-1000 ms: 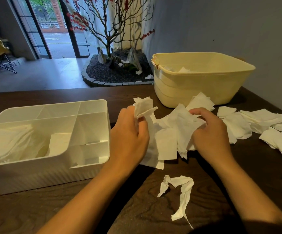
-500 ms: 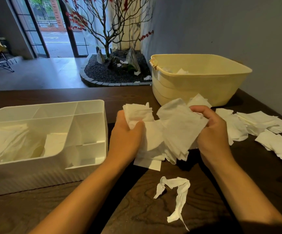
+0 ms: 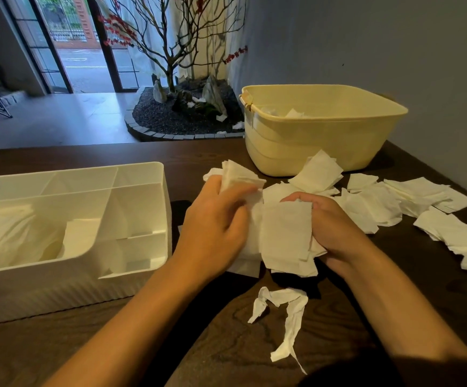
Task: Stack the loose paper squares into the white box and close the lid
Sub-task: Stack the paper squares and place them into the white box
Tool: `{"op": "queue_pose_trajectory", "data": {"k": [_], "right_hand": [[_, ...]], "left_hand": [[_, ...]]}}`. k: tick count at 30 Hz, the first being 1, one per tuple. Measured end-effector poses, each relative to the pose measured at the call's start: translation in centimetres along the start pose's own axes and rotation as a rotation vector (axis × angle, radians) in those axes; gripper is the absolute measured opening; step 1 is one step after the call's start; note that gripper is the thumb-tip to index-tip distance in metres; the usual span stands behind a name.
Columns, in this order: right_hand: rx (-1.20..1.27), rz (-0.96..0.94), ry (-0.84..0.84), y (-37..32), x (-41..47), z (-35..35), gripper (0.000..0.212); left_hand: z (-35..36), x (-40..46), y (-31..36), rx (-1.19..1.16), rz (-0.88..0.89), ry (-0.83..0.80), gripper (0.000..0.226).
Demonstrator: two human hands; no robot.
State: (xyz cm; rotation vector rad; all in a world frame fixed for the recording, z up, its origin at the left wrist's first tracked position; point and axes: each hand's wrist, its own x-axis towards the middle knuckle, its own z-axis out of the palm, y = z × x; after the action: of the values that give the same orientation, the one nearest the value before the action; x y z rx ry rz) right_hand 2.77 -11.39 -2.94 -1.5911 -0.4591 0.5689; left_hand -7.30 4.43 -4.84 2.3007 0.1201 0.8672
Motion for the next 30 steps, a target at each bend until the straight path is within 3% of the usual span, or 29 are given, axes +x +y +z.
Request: {"op": "queue_pose_trajectory", "data": {"k": [2,6,12,18,26,30], "right_hand": [[-0.01,-0.007,-0.033,0.1,0.0,0.1,0.039],[0.015,-0.034,-0.078,-0.3,-0.2,0.3,0.024],[-0.112,-0.082,-0.092,-0.4,-0.3,0.0,0.018],[-0.128,-0.137,-0.148,-0.5,-0.7,-0.2,0.035],[-0.094,-0.135,-0.155,-0.3,-0.7,-0.1,0.029],[-0.091,-0.109,-0.187,-0.2,-0.7,0.0,0.017]], "left_hand": [[0.0,-0.2,0.4,-0.004,0.057,-0.08,0.037],[0.1,-0.2,0.1,0.001,0.06,-0.174,0.03],[0.0,0.2,0.0,-0.167,-0.008,-0.048,0.009],[-0.3,0.7,-0.1,-0.421,-0.24,0.083,0.007],[-0.1,0.4,0.0,-0.405,-0.228,-0.098,0.028],[-0.1,0.2,0.1,-0.388,-0.227,-0.119,0.012]]}}
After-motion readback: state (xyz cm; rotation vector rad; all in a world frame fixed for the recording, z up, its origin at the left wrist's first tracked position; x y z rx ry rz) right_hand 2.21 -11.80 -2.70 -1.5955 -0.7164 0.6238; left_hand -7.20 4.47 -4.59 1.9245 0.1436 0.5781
